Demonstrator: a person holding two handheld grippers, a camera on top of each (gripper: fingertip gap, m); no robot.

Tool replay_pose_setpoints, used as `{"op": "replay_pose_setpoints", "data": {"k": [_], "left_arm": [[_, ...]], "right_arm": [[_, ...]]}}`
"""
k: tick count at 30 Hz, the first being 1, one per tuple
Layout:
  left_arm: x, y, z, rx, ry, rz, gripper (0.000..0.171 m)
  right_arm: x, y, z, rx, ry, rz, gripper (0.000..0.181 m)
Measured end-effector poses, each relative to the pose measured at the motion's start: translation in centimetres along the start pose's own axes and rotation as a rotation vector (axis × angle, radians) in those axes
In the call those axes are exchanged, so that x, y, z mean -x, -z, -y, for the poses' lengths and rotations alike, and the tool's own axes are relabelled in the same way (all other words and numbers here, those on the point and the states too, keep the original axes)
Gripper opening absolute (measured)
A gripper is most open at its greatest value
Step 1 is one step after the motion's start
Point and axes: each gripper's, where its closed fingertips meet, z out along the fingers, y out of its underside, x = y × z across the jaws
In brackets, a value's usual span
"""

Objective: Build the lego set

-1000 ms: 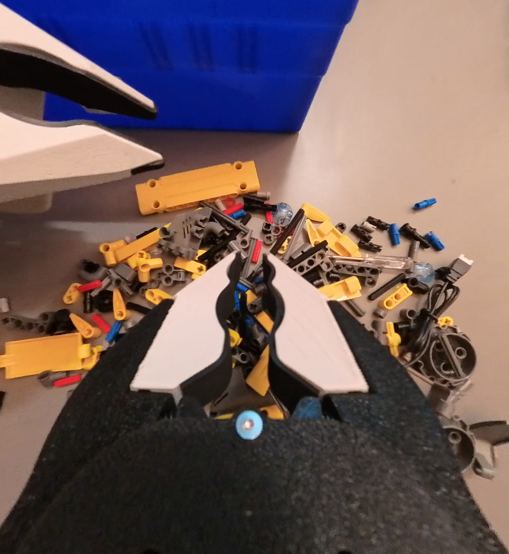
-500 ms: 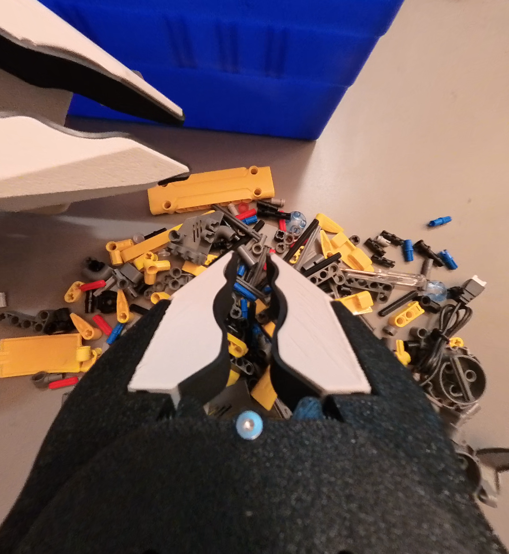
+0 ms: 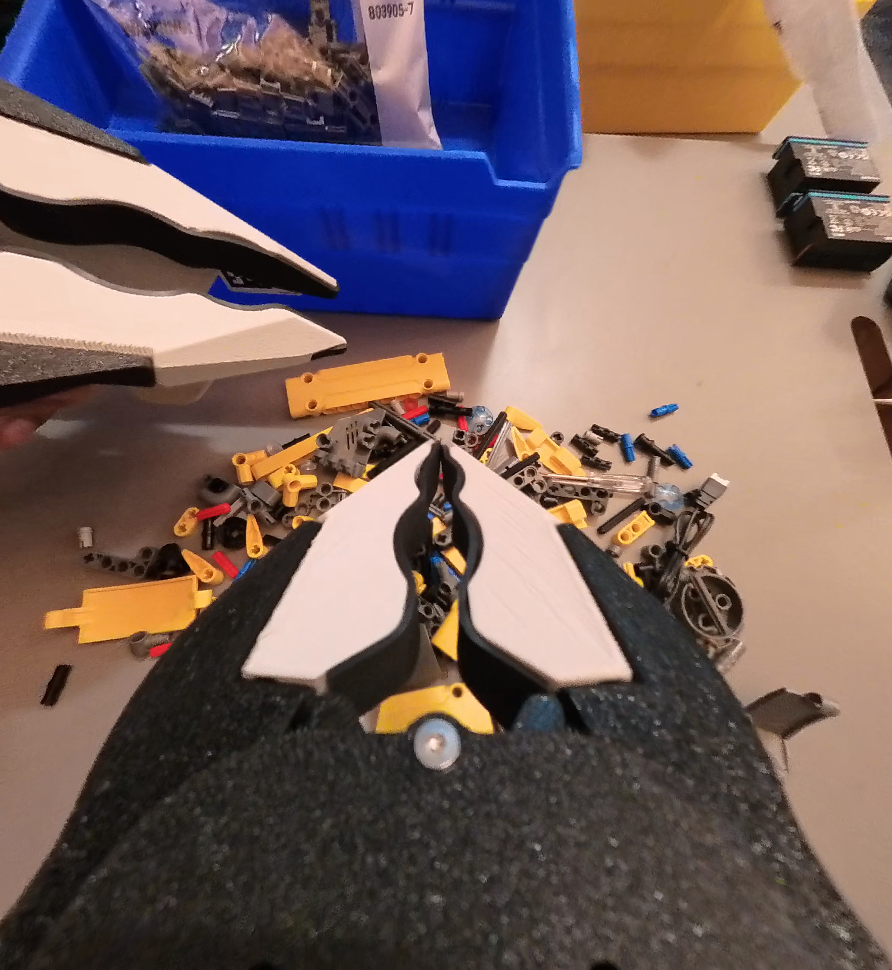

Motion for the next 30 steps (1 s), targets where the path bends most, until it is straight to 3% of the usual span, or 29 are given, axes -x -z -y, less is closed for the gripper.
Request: {"op": "replay_pose_setpoints", "data": {"k": [13,19,26,30], "left_arm": [[0.0,0.0,0.0,-0.001,0.003,-0.006,0.017],[-0.1,0.1,0.1,-0.006,0.003,-0.01,0.017],[-0.1,0.1,0.1,-0.006,0.003,-0.013,0.019],[-0.2,0.1,0.2,-0.006,-0.006,-0.009,0.019]], "right_arm": [[-0.4,-3.9,-3.2,0.125,-0.038,-0.047,0.02],[-0.5,-4.6,-3.9,0.154,-0.022,-0.061,0.013],[-1.1,-2.4,-2.3,0.072,-0.05,-0.063,0.006],[-0.4,1.9,-1.4,0.006,-0.062,-0.092,0.006]]}}
